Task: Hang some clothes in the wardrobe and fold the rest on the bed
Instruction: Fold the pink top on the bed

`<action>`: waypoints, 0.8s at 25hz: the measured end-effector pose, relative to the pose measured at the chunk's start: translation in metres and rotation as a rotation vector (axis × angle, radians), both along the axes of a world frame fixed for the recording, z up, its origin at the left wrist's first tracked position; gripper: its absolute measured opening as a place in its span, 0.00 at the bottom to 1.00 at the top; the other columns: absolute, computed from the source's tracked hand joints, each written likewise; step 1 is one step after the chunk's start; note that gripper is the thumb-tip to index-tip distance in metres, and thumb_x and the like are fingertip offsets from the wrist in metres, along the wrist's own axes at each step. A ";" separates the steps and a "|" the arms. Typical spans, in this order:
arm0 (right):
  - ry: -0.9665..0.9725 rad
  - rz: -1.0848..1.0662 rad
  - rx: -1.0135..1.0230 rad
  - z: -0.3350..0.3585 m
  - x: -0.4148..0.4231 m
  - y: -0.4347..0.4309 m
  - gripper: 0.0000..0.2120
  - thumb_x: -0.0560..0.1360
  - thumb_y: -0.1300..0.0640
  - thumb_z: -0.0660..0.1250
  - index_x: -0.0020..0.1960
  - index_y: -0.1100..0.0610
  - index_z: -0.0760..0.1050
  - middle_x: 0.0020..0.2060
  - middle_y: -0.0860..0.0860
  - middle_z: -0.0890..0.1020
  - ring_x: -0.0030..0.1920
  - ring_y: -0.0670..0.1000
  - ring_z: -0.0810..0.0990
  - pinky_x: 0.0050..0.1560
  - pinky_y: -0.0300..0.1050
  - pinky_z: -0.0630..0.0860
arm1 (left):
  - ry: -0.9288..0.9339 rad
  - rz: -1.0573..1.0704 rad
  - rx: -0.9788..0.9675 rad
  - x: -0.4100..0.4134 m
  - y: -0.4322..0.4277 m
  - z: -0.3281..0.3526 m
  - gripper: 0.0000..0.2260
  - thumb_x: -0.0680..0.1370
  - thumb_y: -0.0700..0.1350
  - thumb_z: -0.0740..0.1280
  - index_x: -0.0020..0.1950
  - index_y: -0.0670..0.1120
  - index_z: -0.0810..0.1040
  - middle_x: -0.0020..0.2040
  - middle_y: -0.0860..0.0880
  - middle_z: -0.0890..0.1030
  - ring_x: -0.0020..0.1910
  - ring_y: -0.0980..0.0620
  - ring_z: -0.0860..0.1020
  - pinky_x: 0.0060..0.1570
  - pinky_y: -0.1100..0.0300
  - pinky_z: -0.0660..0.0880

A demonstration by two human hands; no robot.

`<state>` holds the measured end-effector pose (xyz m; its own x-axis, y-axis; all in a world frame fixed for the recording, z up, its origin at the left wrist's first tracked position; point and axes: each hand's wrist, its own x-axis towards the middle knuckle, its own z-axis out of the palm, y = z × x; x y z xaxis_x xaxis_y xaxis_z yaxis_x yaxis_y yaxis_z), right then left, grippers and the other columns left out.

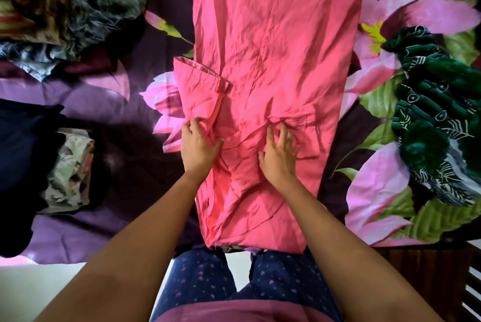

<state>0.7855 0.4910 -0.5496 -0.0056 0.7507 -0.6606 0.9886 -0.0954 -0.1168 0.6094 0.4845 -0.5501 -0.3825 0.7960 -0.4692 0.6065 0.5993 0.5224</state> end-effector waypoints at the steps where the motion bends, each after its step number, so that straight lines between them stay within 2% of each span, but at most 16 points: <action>1: -0.007 0.008 -0.009 -0.001 0.000 0.001 0.33 0.78 0.52 0.62 0.77 0.55 0.50 0.76 0.58 0.49 0.75 0.63 0.49 0.70 0.66 0.53 | 0.036 -0.015 0.016 -0.001 0.005 0.000 0.26 0.70 0.39 0.71 0.65 0.40 0.68 0.61 0.40 0.69 0.57 0.40 0.72 0.52 0.49 0.72; 4: -0.009 0.016 0.005 -0.002 0.001 0.004 0.34 0.77 0.52 0.63 0.77 0.55 0.50 0.76 0.57 0.49 0.75 0.63 0.49 0.71 0.66 0.54 | 0.088 0.071 0.027 -0.003 0.020 0.001 0.29 0.67 0.30 0.61 0.68 0.39 0.64 0.64 0.39 0.66 0.58 0.38 0.71 0.52 0.47 0.71; 7: -0.011 0.039 0.006 -0.007 0.004 0.001 0.32 0.77 0.55 0.61 0.77 0.55 0.51 0.76 0.58 0.49 0.75 0.63 0.48 0.71 0.67 0.53 | 0.007 0.451 0.054 -0.006 0.040 0.013 0.24 0.71 0.30 0.57 0.67 0.38 0.63 0.62 0.37 0.70 0.58 0.38 0.72 0.54 0.51 0.67; 10: -0.019 0.037 0.014 -0.014 0.006 -0.002 0.30 0.78 0.58 0.59 0.77 0.55 0.51 0.76 0.58 0.50 0.75 0.63 0.48 0.71 0.68 0.52 | -0.159 0.792 -0.009 -0.008 0.058 0.025 0.19 0.78 0.40 0.56 0.70 0.42 0.65 0.60 0.42 0.76 0.57 0.43 0.73 0.56 0.56 0.64; 12: -0.004 0.010 0.030 -0.015 0.003 -0.004 0.31 0.77 0.59 0.59 0.77 0.56 0.51 0.76 0.59 0.51 0.75 0.64 0.48 0.70 0.69 0.52 | -0.361 0.908 -0.036 -0.005 0.064 0.030 0.20 0.82 0.51 0.52 0.71 0.46 0.68 0.65 0.44 0.74 0.62 0.46 0.71 0.63 0.57 0.63; 13: 0.015 -0.009 0.038 -0.013 0.002 -0.004 0.31 0.77 0.59 0.59 0.77 0.56 0.52 0.76 0.59 0.51 0.75 0.64 0.48 0.70 0.69 0.52 | -0.425 0.897 -0.052 0.001 0.064 0.036 0.23 0.82 0.57 0.50 0.70 0.45 0.69 0.66 0.43 0.73 0.65 0.45 0.70 0.65 0.57 0.63; 14: 0.043 -0.020 0.049 -0.012 0.003 -0.004 0.32 0.76 0.58 0.60 0.77 0.57 0.53 0.76 0.59 0.52 0.75 0.65 0.49 0.70 0.69 0.52 | -0.399 0.792 -0.076 0.010 0.061 0.041 0.27 0.82 0.59 0.48 0.69 0.42 0.71 0.66 0.41 0.74 0.66 0.43 0.70 0.65 0.56 0.63; 15: 0.081 -0.024 0.065 -0.012 0.004 -0.005 0.32 0.75 0.57 0.61 0.77 0.57 0.54 0.75 0.60 0.53 0.75 0.65 0.50 0.69 0.69 0.52 | -0.265 0.596 -0.084 0.022 0.057 0.047 0.29 0.82 0.58 0.46 0.65 0.39 0.74 0.63 0.37 0.75 0.64 0.41 0.72 0.62 0.55 0.65; 17: 0.241 -0.085 0.154 -0.010 0.011 -0.008 0.31 0.73 0.55 0.62 0.74 0.60 0.60 0.73 0.63 0.58 0.73 0.65 0.55 0.69 0.66 0.56 | 0.015 0.061 0.022 0.046 0.045 0.053 0.31 0.82 0.57 0.42 0.57 0.36 0.77 0.55 0.33 0.77 0.57 0.37 0.75 0.53 0.52 0.66; 18: 0.368 -0.187 0.253 -0.008 0.015 -0.010 0.28 0.73 0.54 0.61 0.71 0.62 0.65 0.70 0.65 0.62 0.71 0.66 0.60 0.70 0.62 0.60 | 0.058 -0.250 0.060 0.061 0.039 0.050 0.33 0.79 0.59 0.41 0.59 0.37 0.76 0.58 0.33 0.75 0.60 0.37 0.73 0.56 0.51 0.65; 20: 0.522 -0.516 0.508 -0.002 0.022 -0.016 0.23 0.74 0.58 0.59 0.65 0.69 0.70 0.64 0.68 0.69 0.66 0.66 0.68 0.67 0.47 0.63 | 0.059 -0.727 -0.003 0.084 0.027 0.034 0.38 0.72 0.64 0.39 0.72 0.45 0.66 0.74 0.38 0.61 0.73 0.40 0.59 0.69 0.45 0.54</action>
